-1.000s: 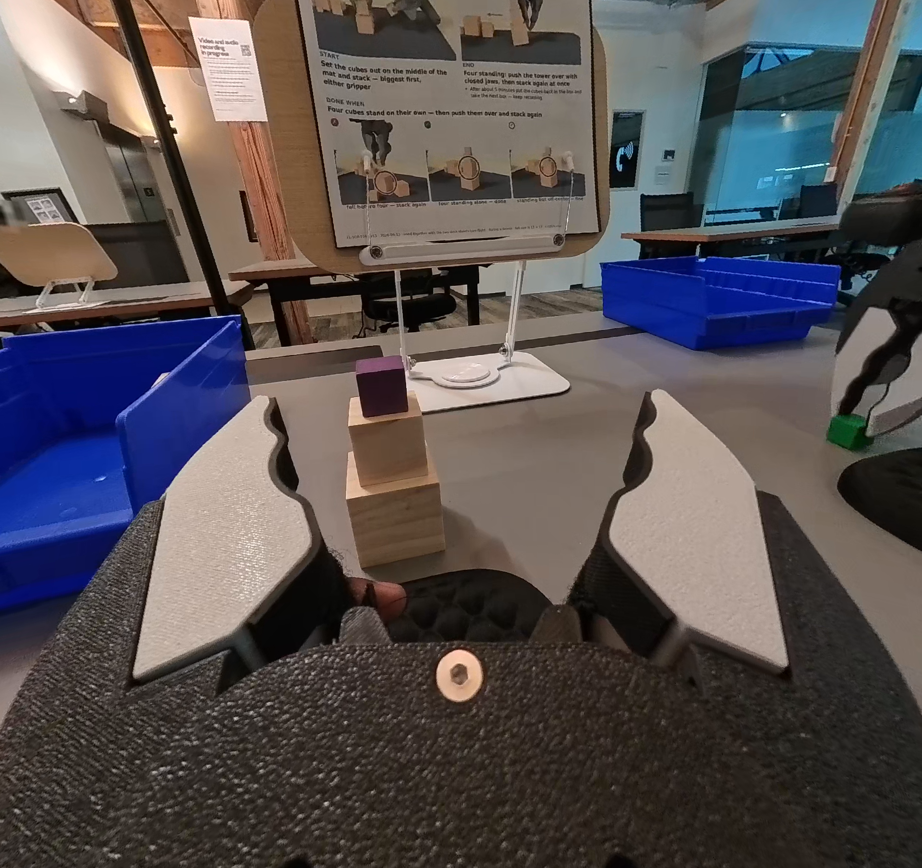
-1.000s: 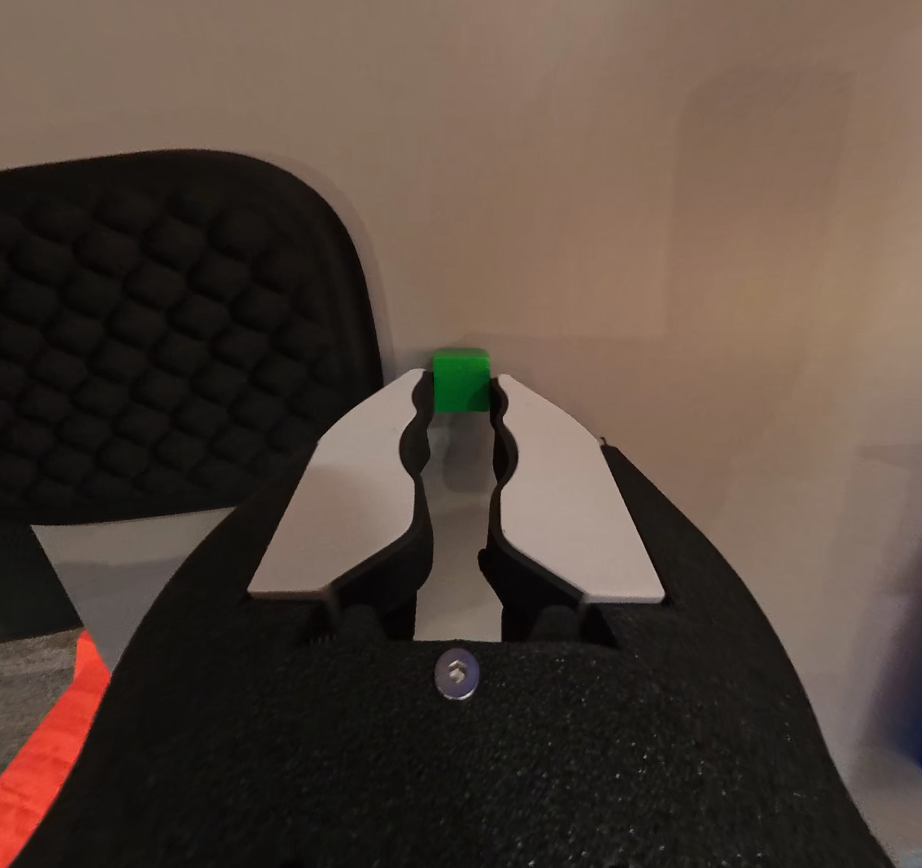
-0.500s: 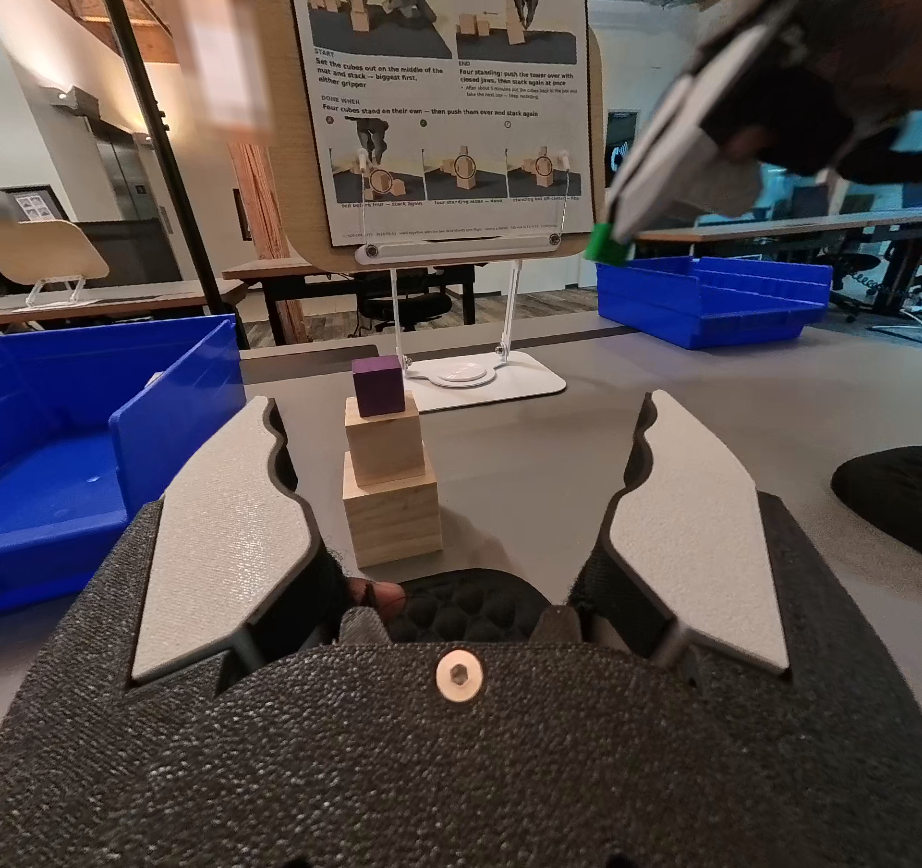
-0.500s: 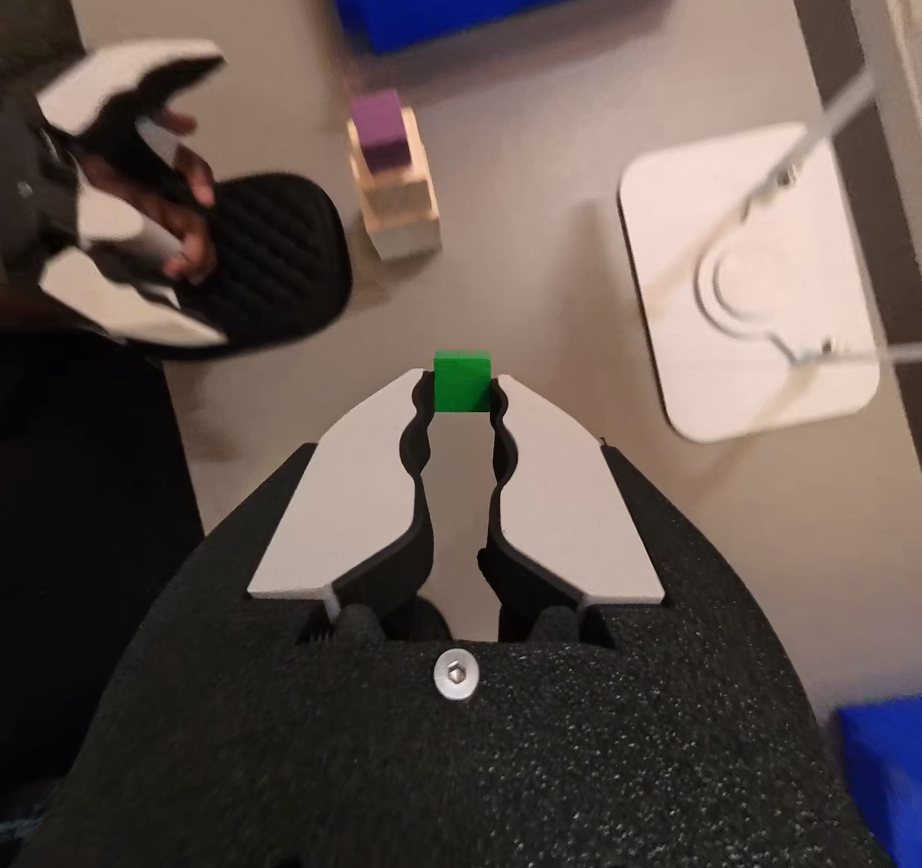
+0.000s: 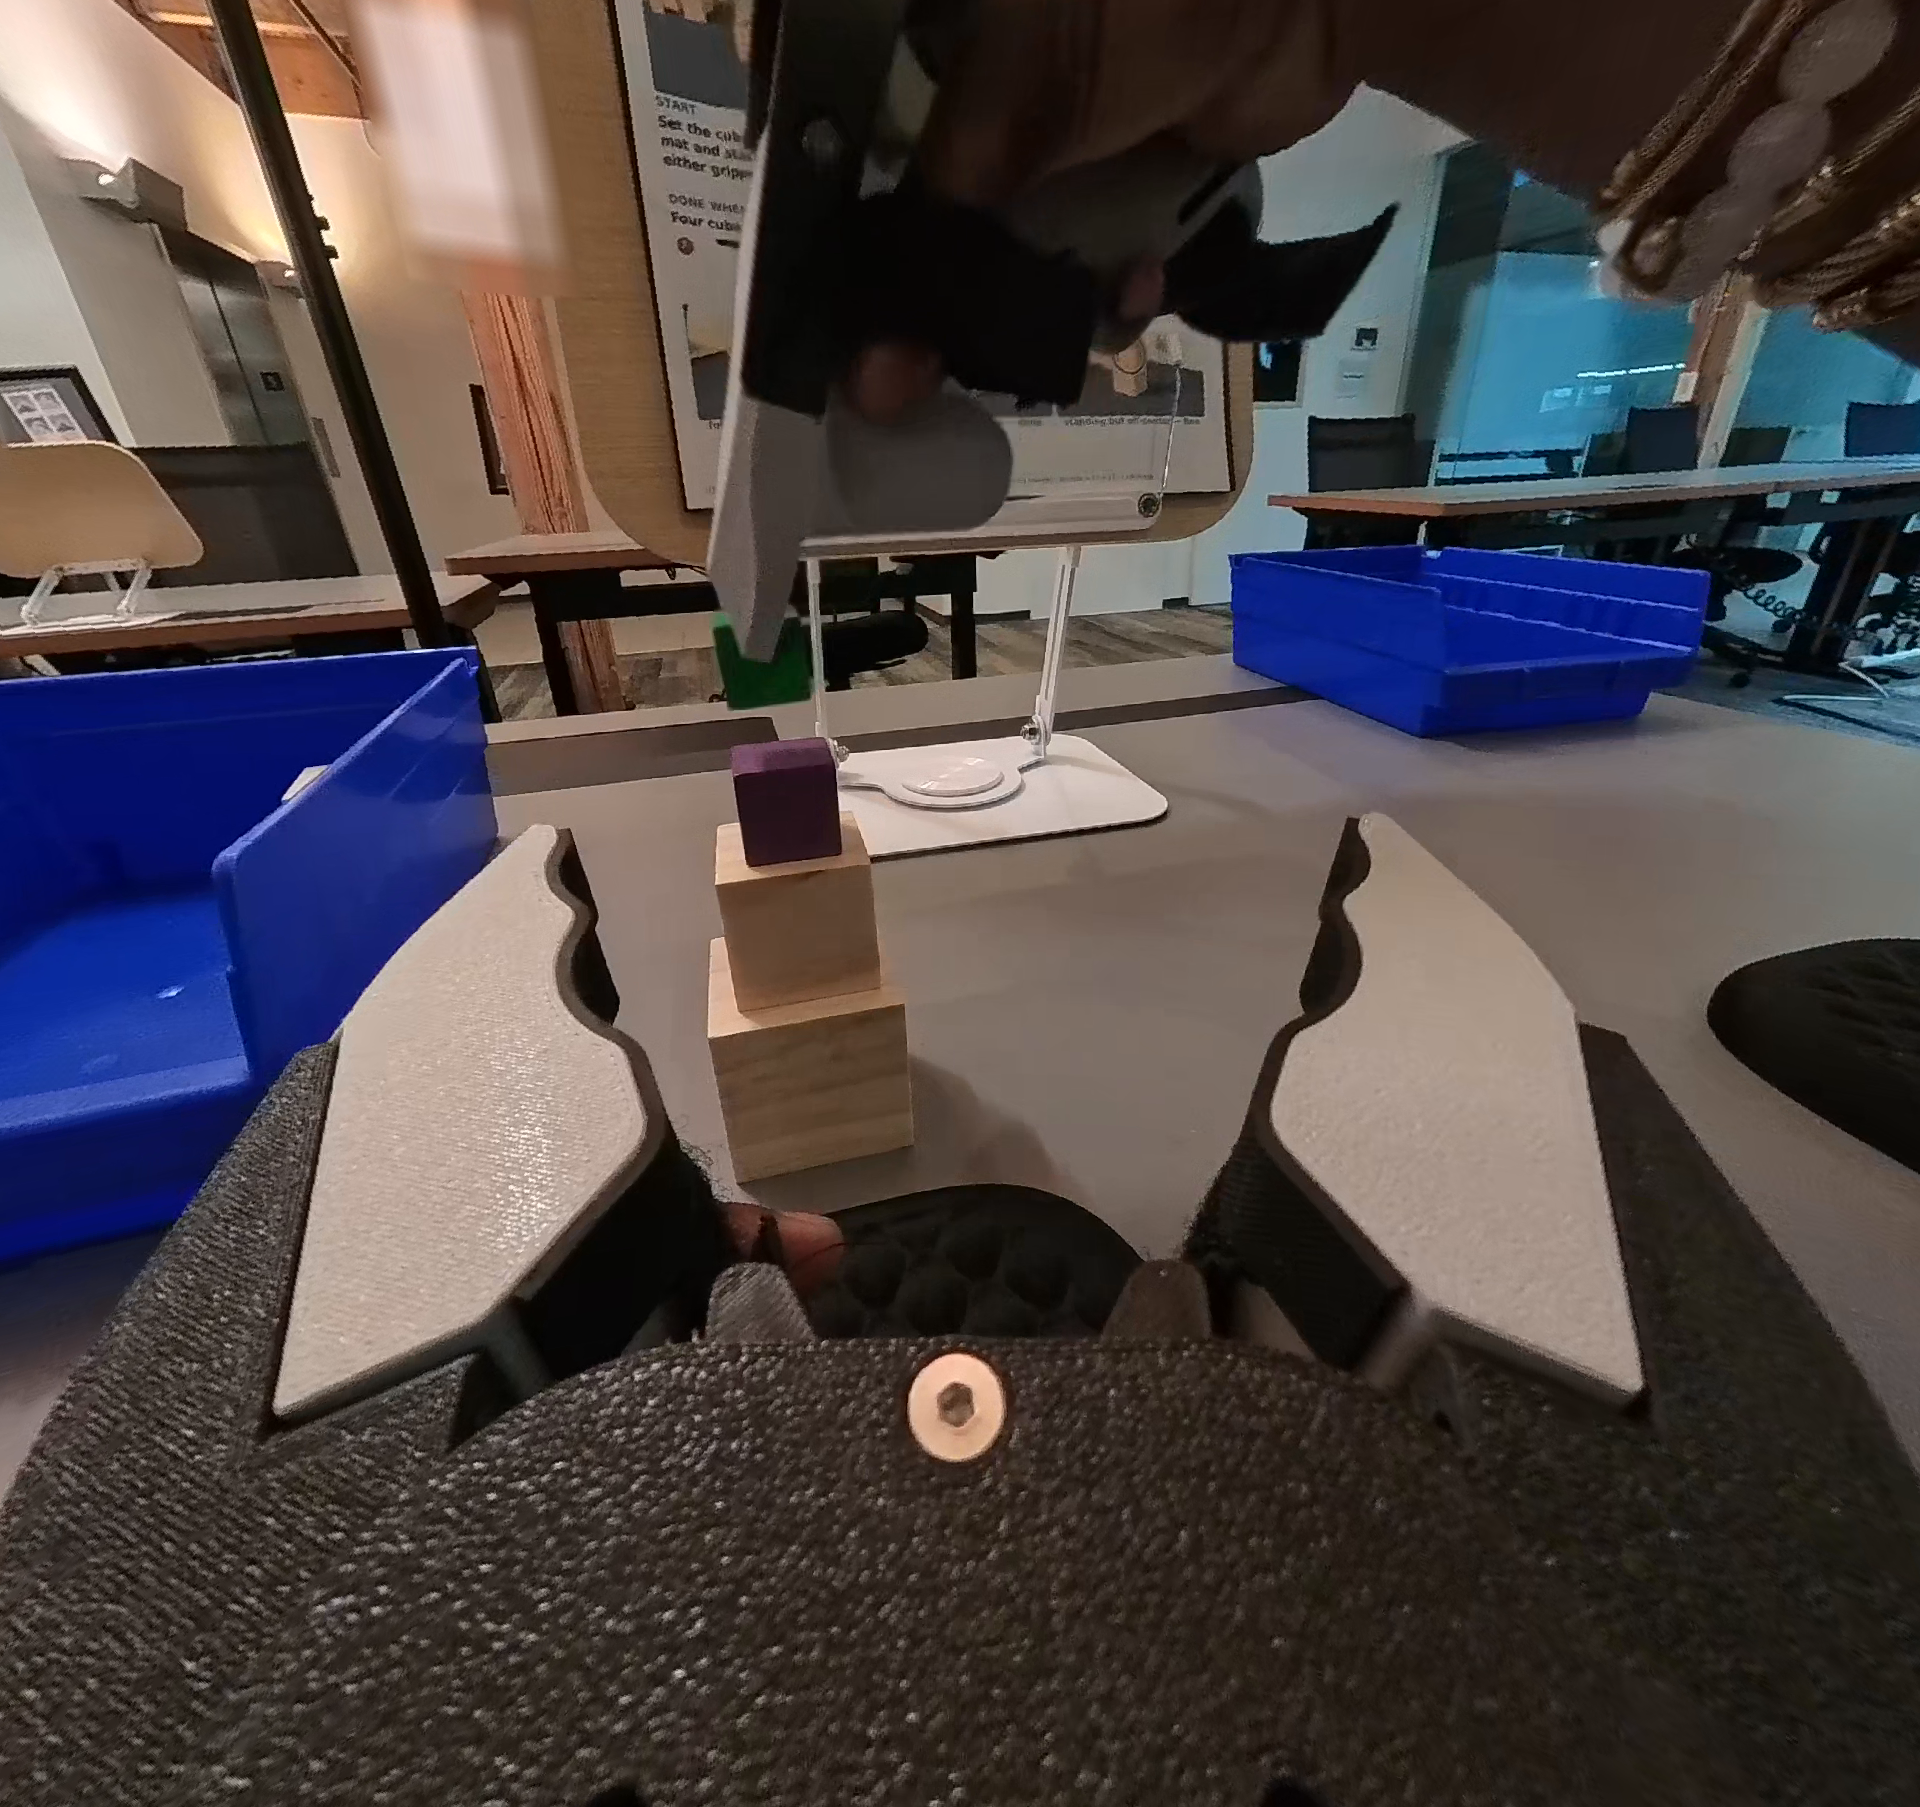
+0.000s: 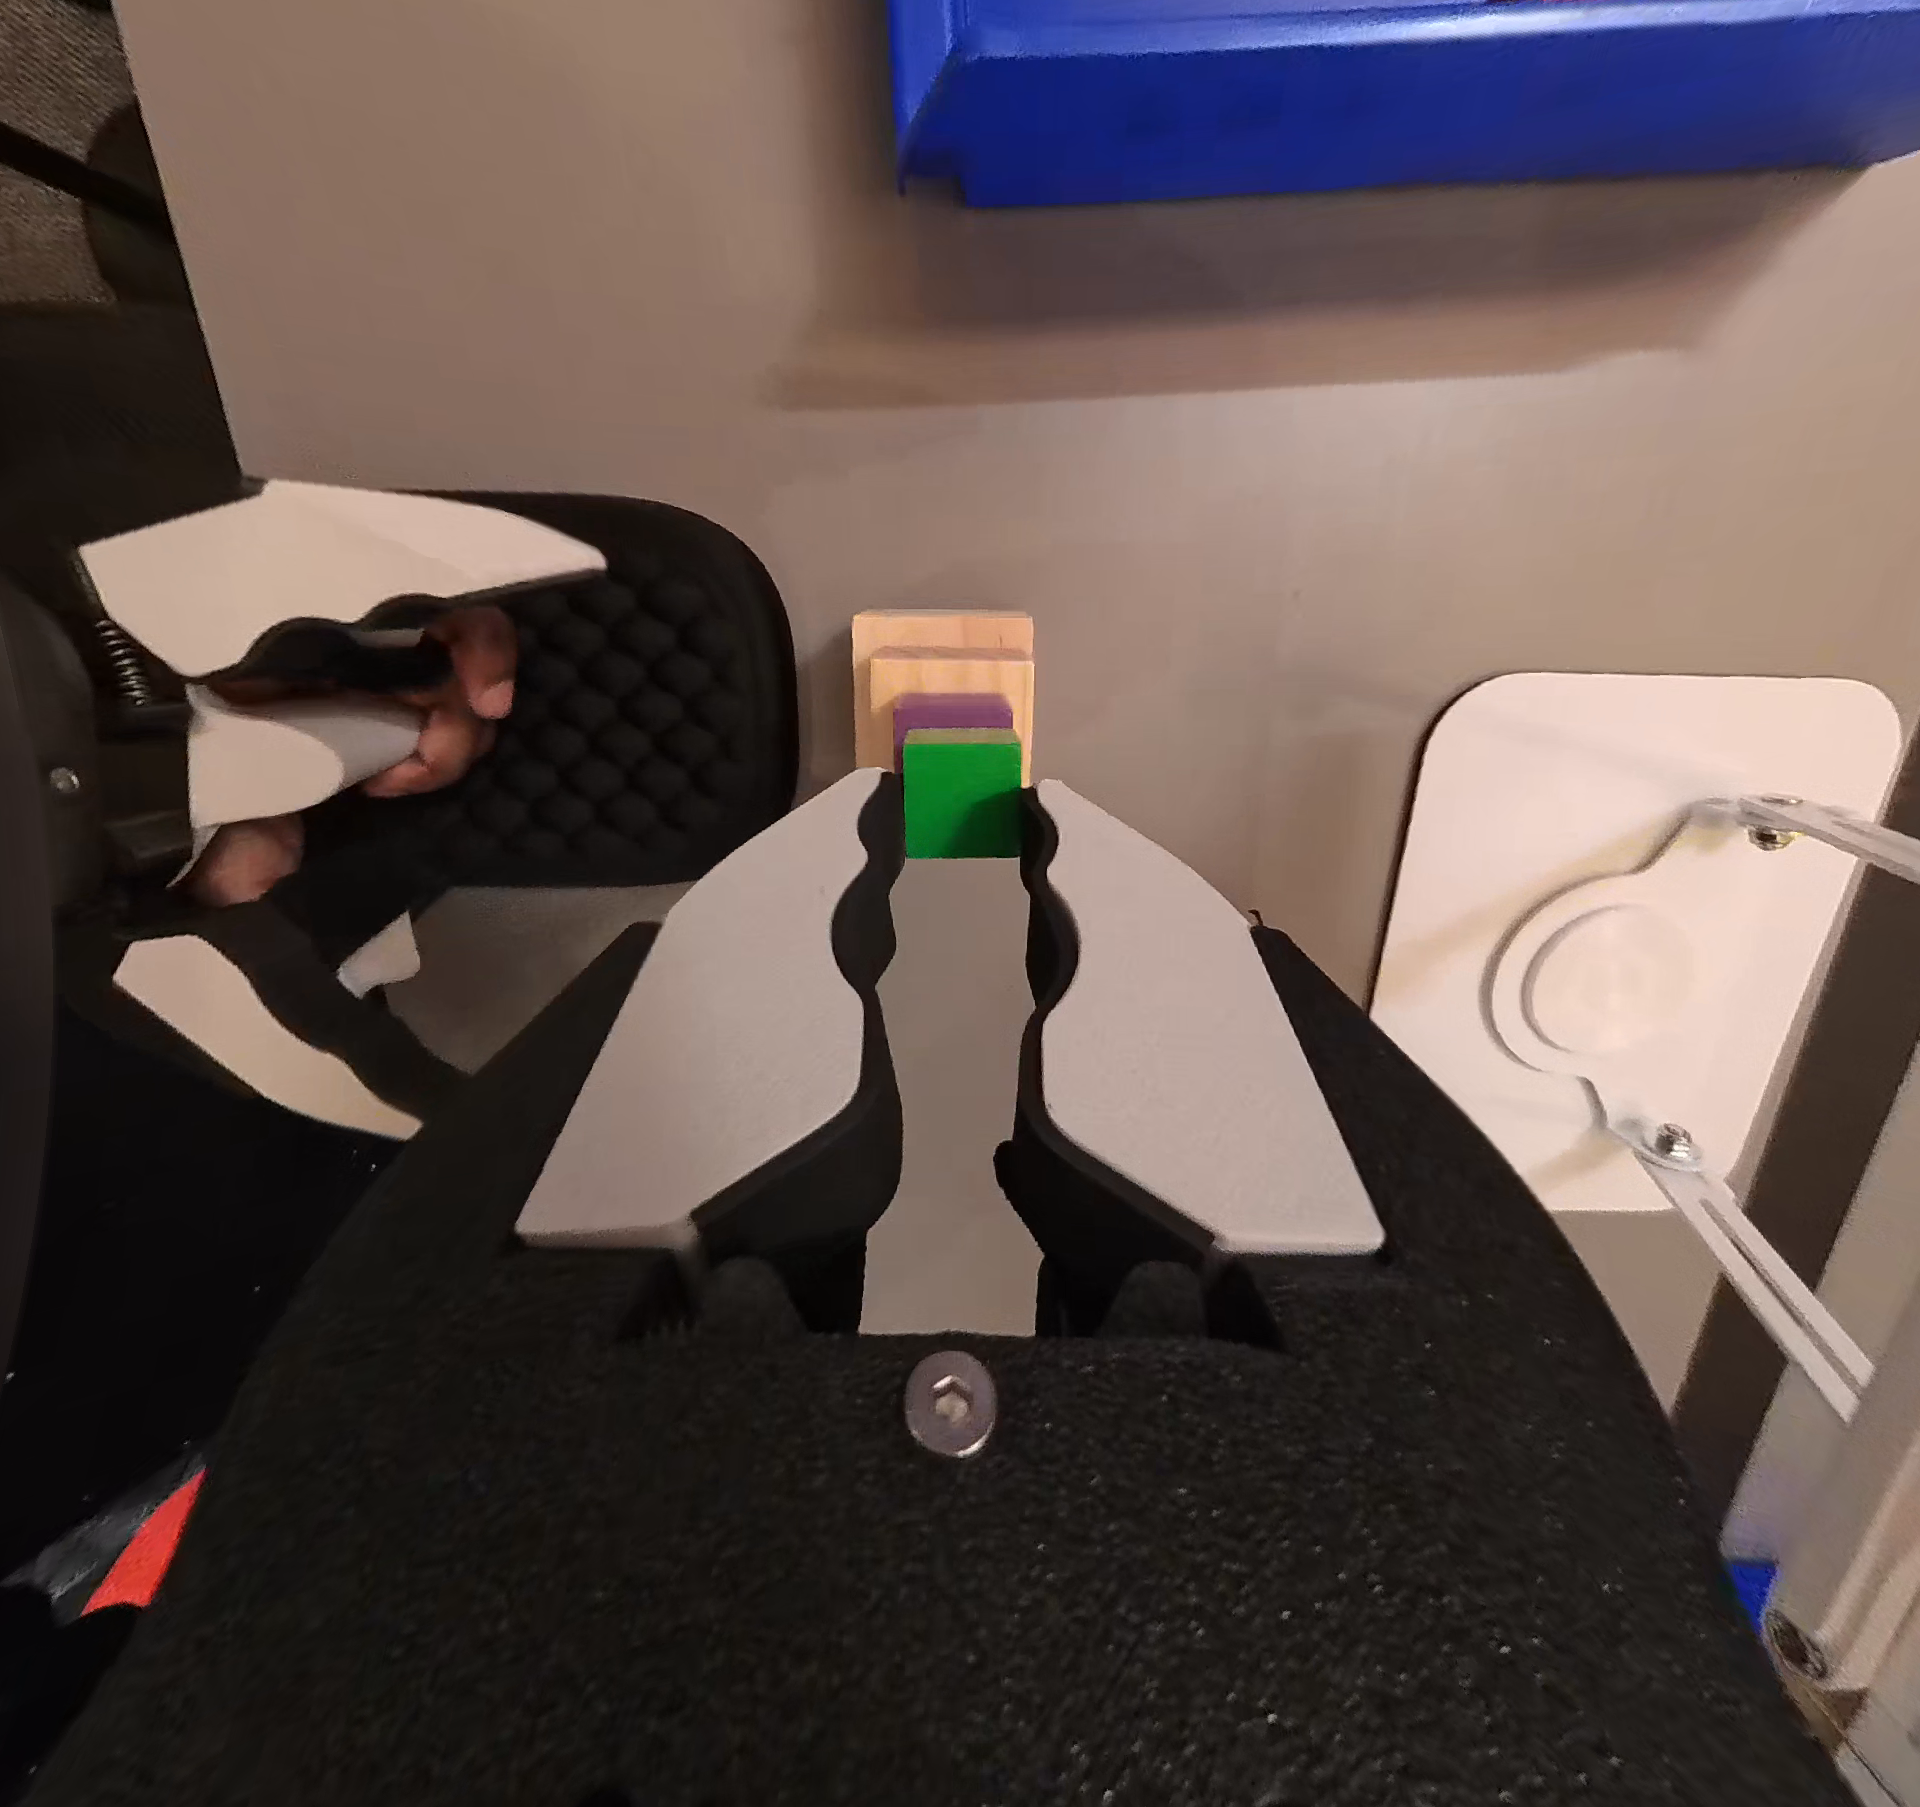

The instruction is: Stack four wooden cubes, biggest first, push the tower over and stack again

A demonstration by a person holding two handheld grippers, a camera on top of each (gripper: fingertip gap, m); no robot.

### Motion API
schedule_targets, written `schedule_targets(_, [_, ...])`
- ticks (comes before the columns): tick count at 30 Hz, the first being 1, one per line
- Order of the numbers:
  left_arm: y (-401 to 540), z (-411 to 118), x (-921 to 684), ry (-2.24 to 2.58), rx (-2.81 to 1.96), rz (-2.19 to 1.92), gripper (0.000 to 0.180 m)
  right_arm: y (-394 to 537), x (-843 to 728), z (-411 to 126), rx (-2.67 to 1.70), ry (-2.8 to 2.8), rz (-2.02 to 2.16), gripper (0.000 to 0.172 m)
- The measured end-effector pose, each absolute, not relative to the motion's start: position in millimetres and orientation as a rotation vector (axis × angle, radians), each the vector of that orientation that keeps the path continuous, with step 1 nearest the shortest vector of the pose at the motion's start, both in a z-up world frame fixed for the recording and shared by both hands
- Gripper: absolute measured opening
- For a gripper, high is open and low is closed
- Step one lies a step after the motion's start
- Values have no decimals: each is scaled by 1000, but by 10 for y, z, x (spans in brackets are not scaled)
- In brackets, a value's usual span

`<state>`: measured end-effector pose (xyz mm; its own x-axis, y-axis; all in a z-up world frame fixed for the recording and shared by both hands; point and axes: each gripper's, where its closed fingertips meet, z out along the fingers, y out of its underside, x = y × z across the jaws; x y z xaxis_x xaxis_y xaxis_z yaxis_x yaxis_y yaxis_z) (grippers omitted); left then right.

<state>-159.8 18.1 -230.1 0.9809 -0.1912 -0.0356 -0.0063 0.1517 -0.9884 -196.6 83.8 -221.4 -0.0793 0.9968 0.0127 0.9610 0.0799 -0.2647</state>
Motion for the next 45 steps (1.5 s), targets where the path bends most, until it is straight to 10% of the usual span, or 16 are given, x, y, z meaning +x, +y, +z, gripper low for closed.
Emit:
schedule_targets(26, [178,-2300,-1596,164,-1415,-130,129,838,-1952,-2360,-1998,-2170,311,21])
schedule_targets(36, [178,-2300,-1599,164,-1414,-130,129,907,-1986,-2284,-1954,-2100,330,43])
schedule_targets(45, [181,-2303,-1600,166,-1415,-127,128,939,-1784,-1823,-1643,-1839,545,112])
